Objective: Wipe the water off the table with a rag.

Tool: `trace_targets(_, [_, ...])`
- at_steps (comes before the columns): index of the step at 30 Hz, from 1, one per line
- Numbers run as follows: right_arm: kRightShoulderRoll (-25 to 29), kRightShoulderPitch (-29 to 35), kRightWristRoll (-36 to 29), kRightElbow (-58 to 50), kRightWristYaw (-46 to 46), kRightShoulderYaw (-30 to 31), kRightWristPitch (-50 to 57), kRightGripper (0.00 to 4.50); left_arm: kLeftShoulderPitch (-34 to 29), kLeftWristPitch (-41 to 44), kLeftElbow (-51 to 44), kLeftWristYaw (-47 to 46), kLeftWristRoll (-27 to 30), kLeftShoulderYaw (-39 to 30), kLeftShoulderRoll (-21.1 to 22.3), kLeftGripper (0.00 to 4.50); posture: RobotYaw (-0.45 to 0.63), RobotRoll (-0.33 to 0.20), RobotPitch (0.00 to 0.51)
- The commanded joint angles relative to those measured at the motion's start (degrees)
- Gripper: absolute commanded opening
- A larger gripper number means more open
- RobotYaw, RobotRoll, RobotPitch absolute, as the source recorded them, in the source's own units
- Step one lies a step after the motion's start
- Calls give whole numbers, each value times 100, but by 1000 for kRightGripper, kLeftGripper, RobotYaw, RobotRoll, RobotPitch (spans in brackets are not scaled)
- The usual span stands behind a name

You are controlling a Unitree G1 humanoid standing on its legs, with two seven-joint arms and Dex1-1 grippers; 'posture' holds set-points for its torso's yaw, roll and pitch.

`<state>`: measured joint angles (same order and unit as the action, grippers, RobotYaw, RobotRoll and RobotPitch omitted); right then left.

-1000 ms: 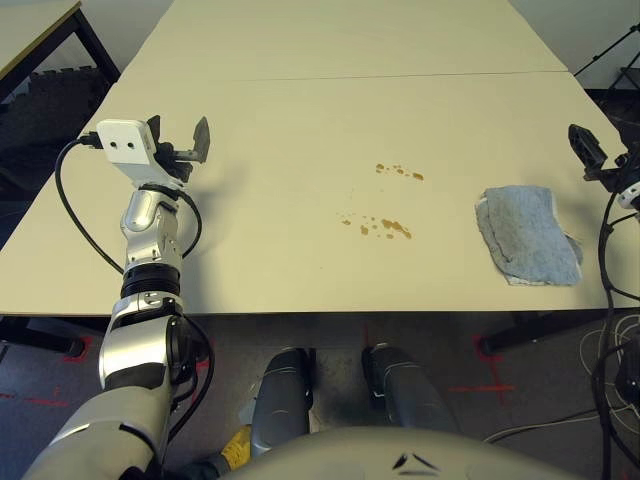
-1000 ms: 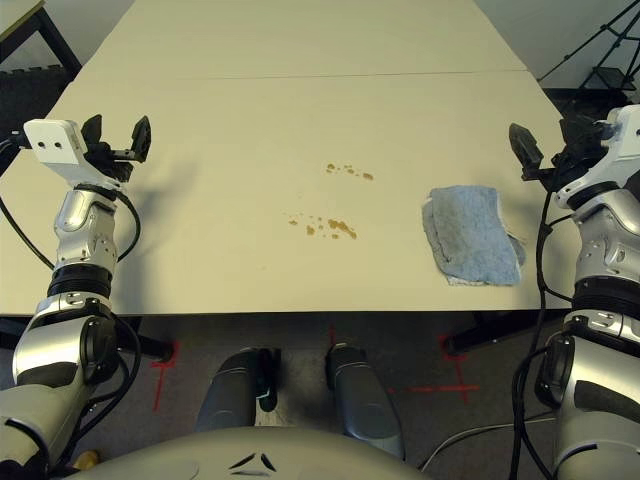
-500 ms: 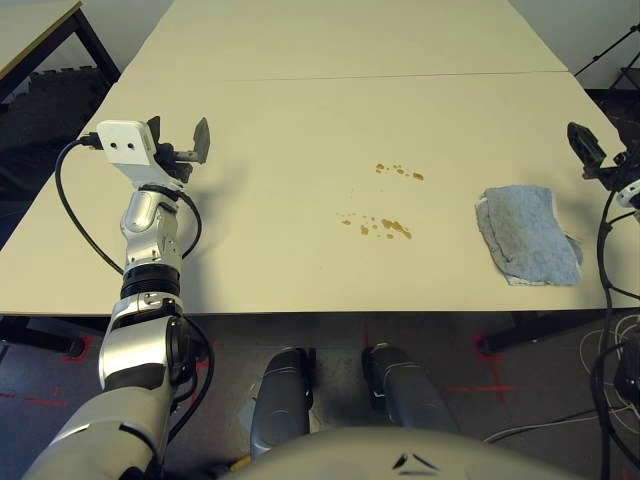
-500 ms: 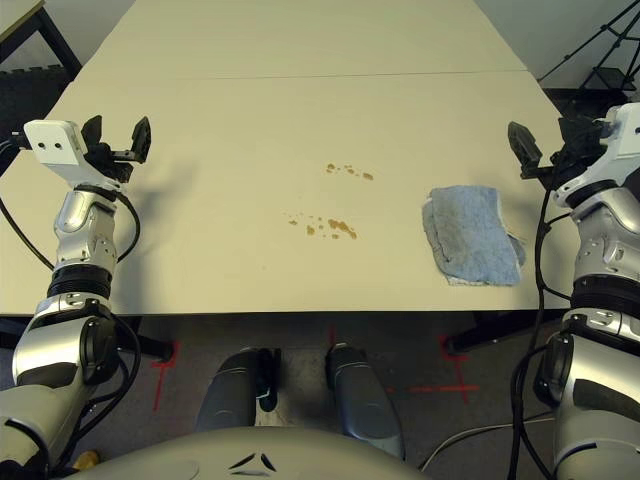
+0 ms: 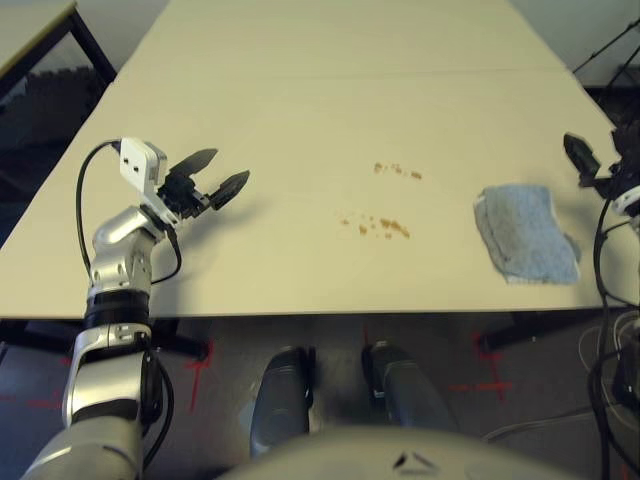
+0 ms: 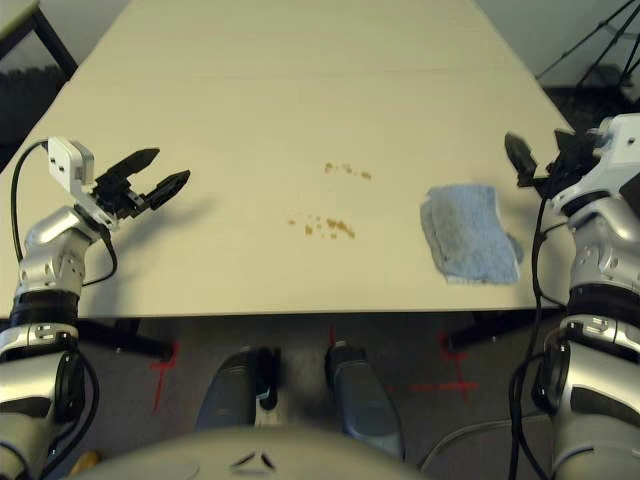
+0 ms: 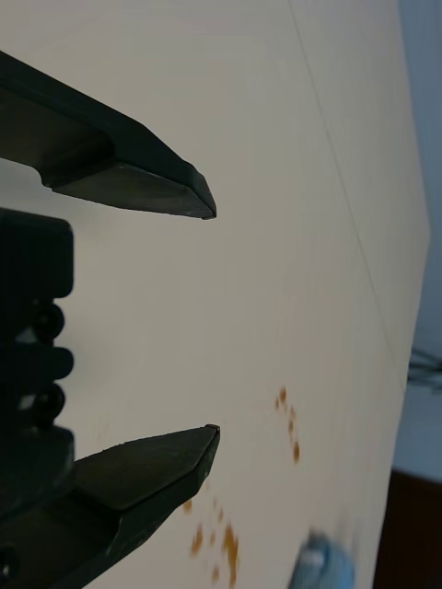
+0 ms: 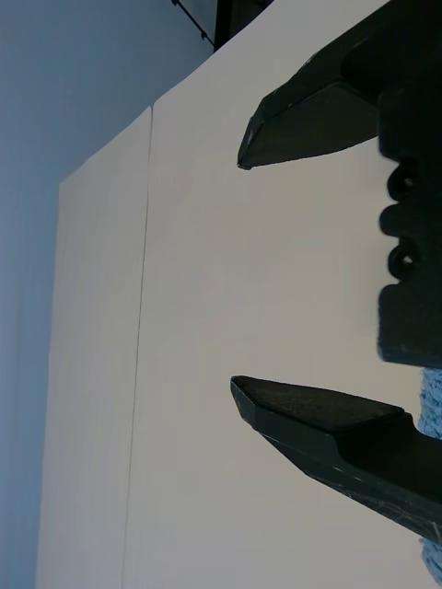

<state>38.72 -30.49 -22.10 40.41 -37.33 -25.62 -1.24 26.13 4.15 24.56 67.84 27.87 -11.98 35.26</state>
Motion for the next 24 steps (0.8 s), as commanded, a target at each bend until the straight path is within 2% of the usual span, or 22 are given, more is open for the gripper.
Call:
trace_targets(1, [28, 110, -168, -101, 0, -114, 297, 4477, -59, 409, -332, 438, 193, 135, 113, 4500, -182, 0, 144])
trace_targets(6, [213, 152, -490, -235, -161, -223, 1074, 4477, -108, 854, -558, 757, 216, 261, 209, 4500, -199, 0, 142])
trace_targets(10, [588, 269, -856, -580, -510, -312, 2128, 4477, 25, 425, -197, 893, -132, 425, 188, 4500, -211, 0, 143])
trace_targets(18, [1485, 894, -1159, -832, -1350, -297, 3655, 4477, 157, -59, 115, 1036, -359, 585, 77, 4500, -224, 0, 139])
trace_targets(21, [1570, 1296, -1241, -1229, -1692, -164, 4088, 4477, 214, -67, 152, 971, -346, 599, -4, 4500, -229, 0, 136])
trace_targets(24, [1425, 1558, -1273, -1558, -1768, -116, 4278, 4477, 213, -135, 187, 955, -384, 623, -56, 4500, -230, 0, 133])
